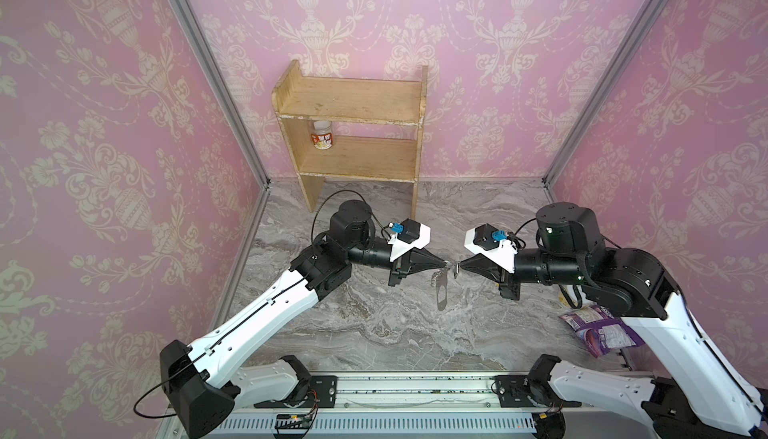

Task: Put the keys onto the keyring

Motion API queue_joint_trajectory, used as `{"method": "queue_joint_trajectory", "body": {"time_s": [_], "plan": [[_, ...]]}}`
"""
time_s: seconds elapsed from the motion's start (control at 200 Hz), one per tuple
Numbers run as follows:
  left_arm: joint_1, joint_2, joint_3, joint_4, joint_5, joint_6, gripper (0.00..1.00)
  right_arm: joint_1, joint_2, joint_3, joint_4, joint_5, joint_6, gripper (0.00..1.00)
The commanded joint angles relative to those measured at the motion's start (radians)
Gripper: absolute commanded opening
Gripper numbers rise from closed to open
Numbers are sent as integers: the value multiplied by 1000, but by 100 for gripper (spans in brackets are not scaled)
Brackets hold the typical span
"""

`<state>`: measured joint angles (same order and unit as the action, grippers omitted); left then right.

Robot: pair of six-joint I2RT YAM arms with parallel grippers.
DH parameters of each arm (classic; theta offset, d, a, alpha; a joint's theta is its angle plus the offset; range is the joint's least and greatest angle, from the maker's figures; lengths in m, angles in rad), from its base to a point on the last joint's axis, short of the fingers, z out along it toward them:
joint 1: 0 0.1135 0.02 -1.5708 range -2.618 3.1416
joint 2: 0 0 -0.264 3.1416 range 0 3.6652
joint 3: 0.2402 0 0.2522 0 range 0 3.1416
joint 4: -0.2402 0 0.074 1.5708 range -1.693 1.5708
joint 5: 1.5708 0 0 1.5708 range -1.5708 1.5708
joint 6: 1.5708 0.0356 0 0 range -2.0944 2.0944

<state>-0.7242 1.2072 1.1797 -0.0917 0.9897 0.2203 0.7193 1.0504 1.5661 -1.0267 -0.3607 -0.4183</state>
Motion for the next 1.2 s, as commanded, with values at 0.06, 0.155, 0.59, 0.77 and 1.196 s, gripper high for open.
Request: {"method": "queue_joint_trajectory", "body": {"time_s": [0.06,0.155,0.59,0.77,1.196], "plan": [[-8,-8,26,-8,26,22,0,-6,6,15,11,-44,7,0],[-9,-9,27,-6,24,24,0,-6,11,18,3,-51,4,0],[-9,-10,29,0,29,19,0,-7,17,18,-9,-62,-4,0],[-10,-12,26,-3,32,20,0,-7,15,25,-27,-56,-14,0],[-12,-26,23,-49,59,53,0,-26,11,71,-146,-109,-56,0]]}}
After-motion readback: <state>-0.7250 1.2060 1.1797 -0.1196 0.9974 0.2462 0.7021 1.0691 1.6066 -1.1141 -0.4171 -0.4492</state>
